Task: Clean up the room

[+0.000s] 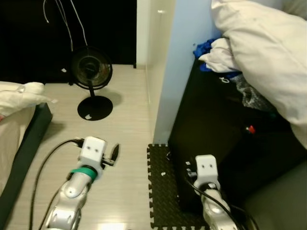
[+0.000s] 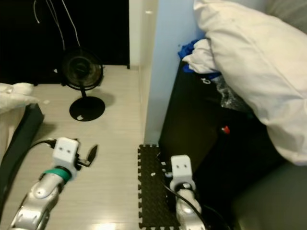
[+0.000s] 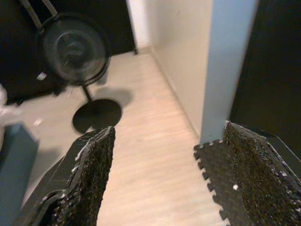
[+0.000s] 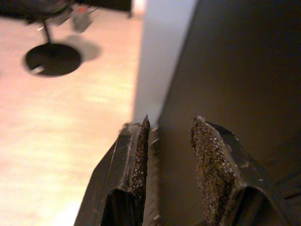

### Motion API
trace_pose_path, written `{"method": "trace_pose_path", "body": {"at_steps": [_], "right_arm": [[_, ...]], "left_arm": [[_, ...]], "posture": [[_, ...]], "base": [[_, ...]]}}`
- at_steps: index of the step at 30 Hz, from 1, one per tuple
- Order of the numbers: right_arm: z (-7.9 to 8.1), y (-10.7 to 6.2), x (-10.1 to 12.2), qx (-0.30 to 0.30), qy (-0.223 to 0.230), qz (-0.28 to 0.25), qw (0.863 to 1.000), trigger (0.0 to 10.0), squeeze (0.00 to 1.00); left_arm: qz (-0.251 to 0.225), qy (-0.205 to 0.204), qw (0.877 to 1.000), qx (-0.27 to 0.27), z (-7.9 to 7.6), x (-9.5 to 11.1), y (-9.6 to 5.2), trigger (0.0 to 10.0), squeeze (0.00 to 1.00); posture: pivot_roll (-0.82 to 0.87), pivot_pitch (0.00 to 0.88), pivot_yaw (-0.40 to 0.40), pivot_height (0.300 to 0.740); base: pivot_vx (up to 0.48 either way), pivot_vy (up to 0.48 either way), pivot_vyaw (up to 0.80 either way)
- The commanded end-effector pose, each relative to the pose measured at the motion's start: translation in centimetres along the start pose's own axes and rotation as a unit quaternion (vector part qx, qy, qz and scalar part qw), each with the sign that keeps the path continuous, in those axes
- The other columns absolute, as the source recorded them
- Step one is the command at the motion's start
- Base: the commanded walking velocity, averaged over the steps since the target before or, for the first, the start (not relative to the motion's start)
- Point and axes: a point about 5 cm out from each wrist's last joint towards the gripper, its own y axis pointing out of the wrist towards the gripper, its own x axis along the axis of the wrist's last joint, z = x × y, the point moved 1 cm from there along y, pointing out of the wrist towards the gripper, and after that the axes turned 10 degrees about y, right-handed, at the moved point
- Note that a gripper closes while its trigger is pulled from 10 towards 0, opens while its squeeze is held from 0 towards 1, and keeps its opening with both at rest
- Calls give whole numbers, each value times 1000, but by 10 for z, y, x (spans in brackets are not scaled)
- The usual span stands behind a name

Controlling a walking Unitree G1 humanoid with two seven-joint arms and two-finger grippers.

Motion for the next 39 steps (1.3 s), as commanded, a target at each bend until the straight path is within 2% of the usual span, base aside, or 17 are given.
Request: {"method": "trace_pose_path", "body": {"at_steps": [1,9,17,39], "right_arm": [[-2,-1,-4,-2,3,11,1000,10000,0],[3,-2,-4,19,14,14,1000,10000,0],[5,-3,-1,28,4,8,1000,10000,0],[5,-3,0,28,19,11,999,10000,0]], "left_arm": [[17,1,1000,-6,-3,-6,-2,10000,0],[19,3,1000,-6,-4,-7,-2,10000,0],[21,2,1000,-6,-5,-7,-3,10000,0],[23,4,1000,-8,-4,-8,-3,10000,0]], "posture": [[114,0,39,740],[115,0,37,740],[114,0,36,740],[112,0,35,740]], "base": [[0,0,800],[0,0,800],[0,0,800],[0,0,800]]}}
